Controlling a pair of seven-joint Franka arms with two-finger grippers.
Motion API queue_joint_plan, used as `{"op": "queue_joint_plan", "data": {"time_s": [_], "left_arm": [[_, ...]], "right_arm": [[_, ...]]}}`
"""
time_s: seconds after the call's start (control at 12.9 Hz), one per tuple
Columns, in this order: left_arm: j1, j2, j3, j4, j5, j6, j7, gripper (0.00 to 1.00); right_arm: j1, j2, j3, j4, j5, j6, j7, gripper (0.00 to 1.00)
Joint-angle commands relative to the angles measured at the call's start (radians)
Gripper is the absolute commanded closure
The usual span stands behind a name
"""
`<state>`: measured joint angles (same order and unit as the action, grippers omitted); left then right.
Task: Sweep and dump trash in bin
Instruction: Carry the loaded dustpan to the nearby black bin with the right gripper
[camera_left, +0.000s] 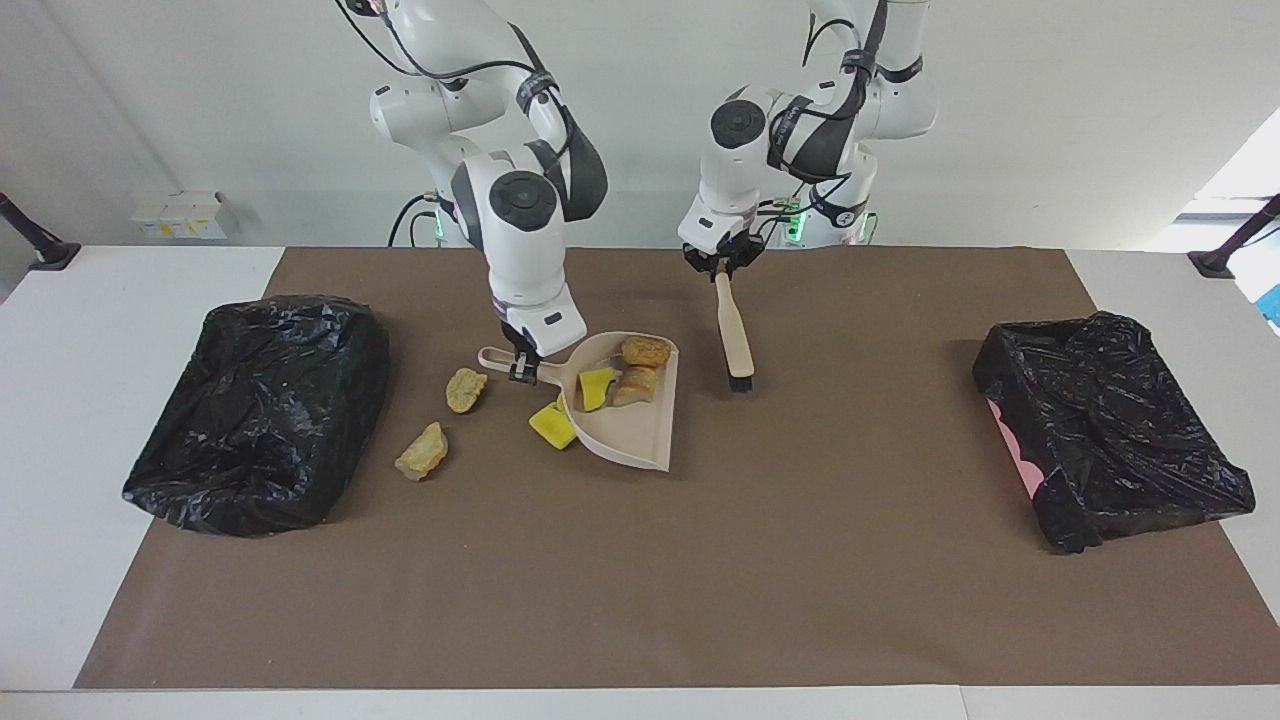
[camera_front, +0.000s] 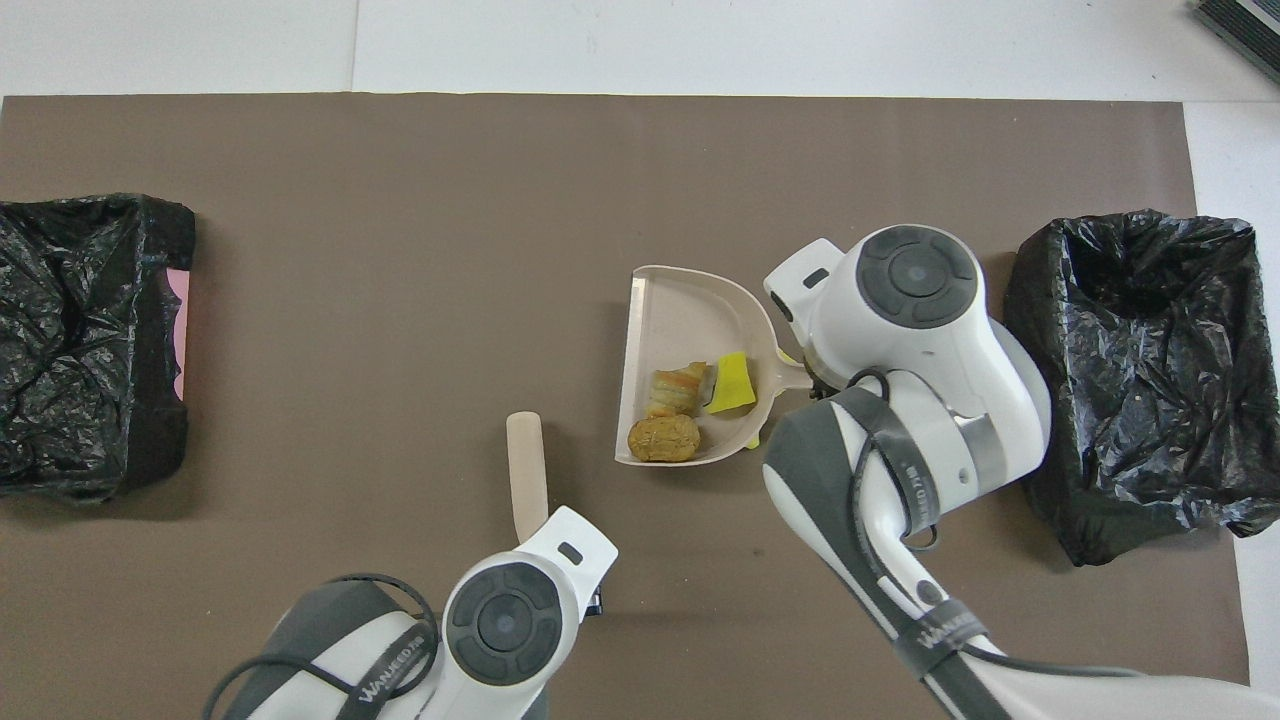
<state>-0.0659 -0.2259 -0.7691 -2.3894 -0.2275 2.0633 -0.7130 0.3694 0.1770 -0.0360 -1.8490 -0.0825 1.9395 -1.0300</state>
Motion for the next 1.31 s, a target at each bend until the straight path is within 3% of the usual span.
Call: {"op": "queue_joint_plan", "data": {"time_s": [0.0, 0.15, 0.62, 0.7, 0.85, 1.08, 1.24], "left_arm": [[-0.009, -0.049, -0.097, -0.060, -0.065, 0.063, -0.048, 1.00], [-0.011, -0.065, -0.180, -0.098, -0.125, 0.128, -0.069, 1.00], [-0.022, -0.079, -0.184, -0.116, -0.191, 0.121, -0.039, 0.97], [-0.021, -0.075, -0.182, -0.113, -0.197, 0.120, -0.037, 0.79], [-0.018, -0.066, -0.176, -0.103, -0.199, 0.118, -0.031, 0.00], [-0.015, 0.006, -0.109, -0.038, -0.188, 0.113, 0.047, 0.00], [-0.020, 0.064, -0.037, 0.034, -0.100, 0.100, 0.063, 0.00]], "right_arm": [[-0.111, -0.017, 0.010, 0.045, 0.004, -0.057, -0.160, 1.00], [-0.194, -0.019, 0.010, 0.045, 0.003, -0.074, -0.260, 1.00], [-0.407, -0.048, 0.007, 0.053, 0.001, -0.096, -0.568, 1.00], [-0.440, -0.059, 0.007, 0.057, 0.000, -0.112, -0.608, 1.00], [-0.507, -0.076, 0.005, 0.062, -0.019, -0.113, -0.689, 1.00], [-0.610, -0.077, -0.002, 0.091, -0.061, -0.097, -0.810, 1.00], [-0.664, -0.074, -0.002, 0.102, -0.118, -0.089, -0.860, 1.00]]}}
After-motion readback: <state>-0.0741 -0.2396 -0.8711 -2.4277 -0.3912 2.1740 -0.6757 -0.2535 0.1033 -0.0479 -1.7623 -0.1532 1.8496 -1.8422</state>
